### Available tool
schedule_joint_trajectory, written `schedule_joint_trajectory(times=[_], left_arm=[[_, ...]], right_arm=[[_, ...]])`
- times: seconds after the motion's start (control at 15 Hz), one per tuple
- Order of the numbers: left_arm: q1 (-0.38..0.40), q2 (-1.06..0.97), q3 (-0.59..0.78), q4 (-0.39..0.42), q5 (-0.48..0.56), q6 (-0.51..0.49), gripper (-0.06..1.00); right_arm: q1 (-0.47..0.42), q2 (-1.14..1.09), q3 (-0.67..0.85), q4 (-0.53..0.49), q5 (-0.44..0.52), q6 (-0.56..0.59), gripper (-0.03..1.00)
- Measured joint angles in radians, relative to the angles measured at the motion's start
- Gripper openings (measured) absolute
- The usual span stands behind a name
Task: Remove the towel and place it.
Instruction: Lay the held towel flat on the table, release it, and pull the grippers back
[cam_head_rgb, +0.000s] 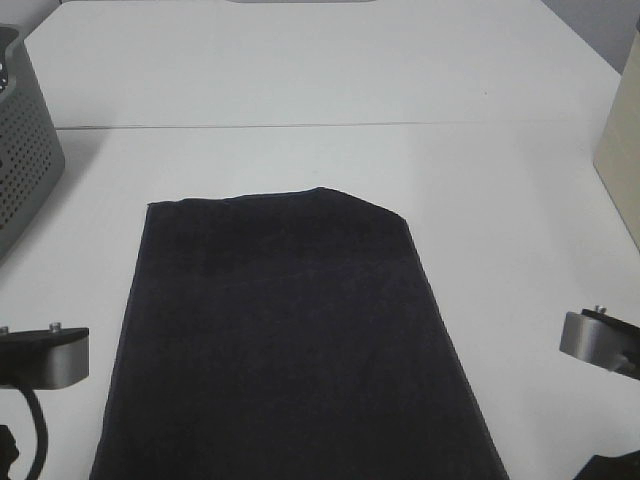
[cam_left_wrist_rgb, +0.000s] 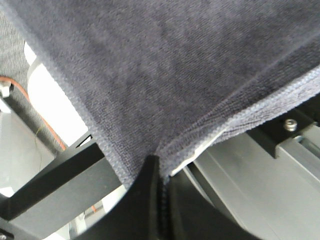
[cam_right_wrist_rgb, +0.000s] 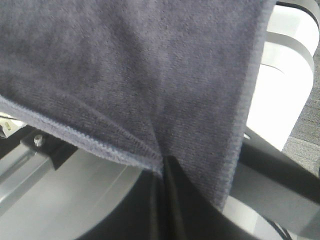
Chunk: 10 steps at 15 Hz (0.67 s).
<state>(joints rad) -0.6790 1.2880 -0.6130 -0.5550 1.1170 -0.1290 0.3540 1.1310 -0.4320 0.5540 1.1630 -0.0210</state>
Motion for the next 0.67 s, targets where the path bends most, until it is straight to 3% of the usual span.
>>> schedule_joint_trajectory(times=[0.27, 0.67], left_arm=[[0.000, 0.143, 0.000, 0.010, -0.007, 0.020, 0.00], [0.000, 0.398, -0.049, -0.050, -0.034, 0.179, 0.00]], right_arm=[[0.000, 0.188, 0.000, 0.037, -0.083, -0.084, 0.01], [-0.006, 0.470, 0.004, 0.050, -0.170, -0.202, 0.01]])
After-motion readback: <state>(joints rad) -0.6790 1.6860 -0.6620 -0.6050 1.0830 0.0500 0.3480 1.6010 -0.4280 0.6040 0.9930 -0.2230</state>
